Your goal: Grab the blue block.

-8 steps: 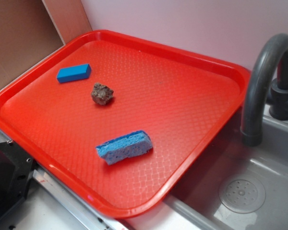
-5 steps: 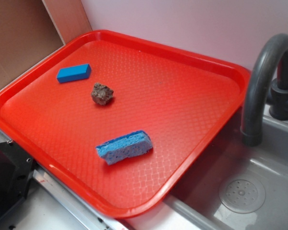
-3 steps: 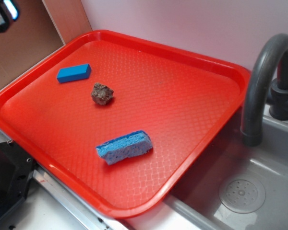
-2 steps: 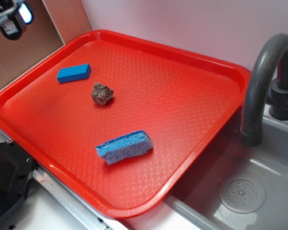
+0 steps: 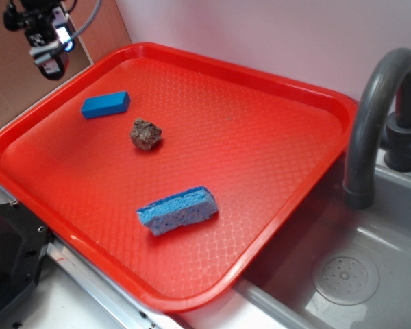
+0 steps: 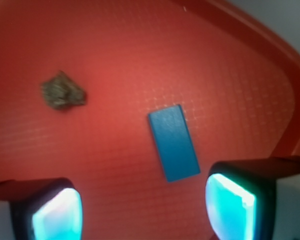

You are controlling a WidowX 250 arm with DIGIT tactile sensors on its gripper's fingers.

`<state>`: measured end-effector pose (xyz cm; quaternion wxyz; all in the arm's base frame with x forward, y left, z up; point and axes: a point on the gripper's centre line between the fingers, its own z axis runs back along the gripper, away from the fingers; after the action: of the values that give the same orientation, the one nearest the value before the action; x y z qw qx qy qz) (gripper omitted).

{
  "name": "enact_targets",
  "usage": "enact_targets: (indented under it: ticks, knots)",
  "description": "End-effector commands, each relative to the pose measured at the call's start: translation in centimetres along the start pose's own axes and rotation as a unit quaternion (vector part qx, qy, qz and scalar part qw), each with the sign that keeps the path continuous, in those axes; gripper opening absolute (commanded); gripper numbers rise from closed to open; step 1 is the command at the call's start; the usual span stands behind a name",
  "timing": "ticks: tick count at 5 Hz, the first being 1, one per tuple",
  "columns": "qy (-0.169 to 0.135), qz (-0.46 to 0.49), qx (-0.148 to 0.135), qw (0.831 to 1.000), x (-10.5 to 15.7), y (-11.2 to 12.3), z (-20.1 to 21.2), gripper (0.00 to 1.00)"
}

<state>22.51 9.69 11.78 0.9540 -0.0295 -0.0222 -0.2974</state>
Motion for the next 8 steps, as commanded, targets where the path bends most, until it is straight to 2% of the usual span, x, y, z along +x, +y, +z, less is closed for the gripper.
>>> enact_targets:
  ticks: [1, 2, 3, 4, 5, 6, 7, 8]
  knots:
    - [0.011, -0.011, 0.009, 1.0, 0.9, 3.1, -2.5, 1.0]
    - [0.041, -0.023, 0.02, 0.999, 1.3, 3.3, -4.7, 1.0]
    - [0.047, -0.066, 0.017, 0.997, 1.6, 2.4, -6.6, 1.0]
    - [0.03, -0.113, -0.007, 0.993, 2.0, 1.3, -7.6, 1.0]
    - [0.042, -0.099, 0.0, 0.994, 2.0, 1.2, -8.0, 1.0]
    - [0.061, -0.103, 0.005, 0.993, 1.7, 1.5, -9.3, 0.0]
    - [0.085, -0.096, 0.023, 0.992, 1.7, 0.9, -9.7, 0.0]
    - [0.088, -0.099, 0.025, 0.991, 1.6, 0.2, -10.0, 0.0]
